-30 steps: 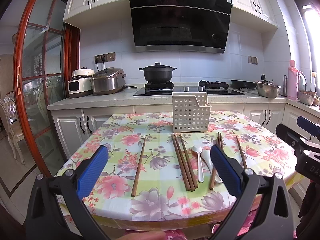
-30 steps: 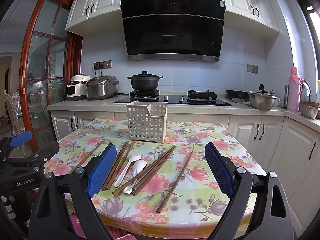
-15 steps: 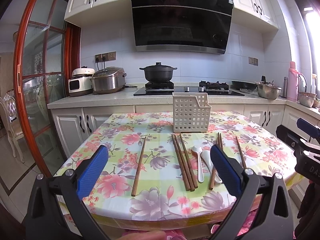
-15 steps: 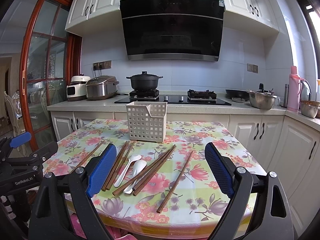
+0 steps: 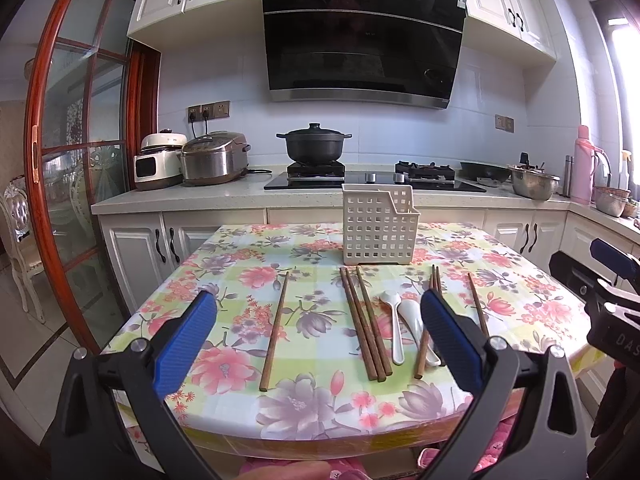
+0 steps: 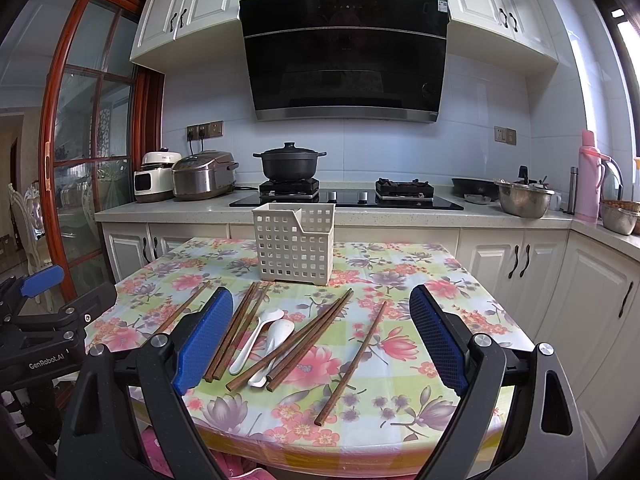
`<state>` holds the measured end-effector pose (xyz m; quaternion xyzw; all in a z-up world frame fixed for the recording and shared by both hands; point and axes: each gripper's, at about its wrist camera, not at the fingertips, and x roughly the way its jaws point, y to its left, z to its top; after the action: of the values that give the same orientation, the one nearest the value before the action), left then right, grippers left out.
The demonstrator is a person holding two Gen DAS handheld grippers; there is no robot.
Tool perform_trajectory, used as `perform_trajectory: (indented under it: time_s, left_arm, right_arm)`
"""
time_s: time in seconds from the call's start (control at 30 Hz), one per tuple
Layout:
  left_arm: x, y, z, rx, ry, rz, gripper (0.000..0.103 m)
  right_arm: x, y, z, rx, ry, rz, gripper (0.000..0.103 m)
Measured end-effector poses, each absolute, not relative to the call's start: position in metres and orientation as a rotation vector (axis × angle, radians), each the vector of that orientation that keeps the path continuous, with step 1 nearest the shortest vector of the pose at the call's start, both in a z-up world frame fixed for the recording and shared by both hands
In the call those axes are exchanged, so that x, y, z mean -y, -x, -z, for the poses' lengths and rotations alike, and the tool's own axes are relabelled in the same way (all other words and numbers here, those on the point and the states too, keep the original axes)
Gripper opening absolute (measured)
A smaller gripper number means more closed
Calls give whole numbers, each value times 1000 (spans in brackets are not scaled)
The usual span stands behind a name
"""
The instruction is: Organize utensils
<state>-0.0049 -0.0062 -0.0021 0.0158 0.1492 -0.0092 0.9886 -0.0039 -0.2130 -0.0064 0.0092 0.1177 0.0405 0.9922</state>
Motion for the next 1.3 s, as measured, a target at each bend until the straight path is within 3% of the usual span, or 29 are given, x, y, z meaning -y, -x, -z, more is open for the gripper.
perform_trajectory:
  time_s: [1.3]
  left_arm:
    - [11, 1, 0, -313, -10, 38, 99]
  right_arm:
    - [212, 3, 5, -242, -32, -83, 85]
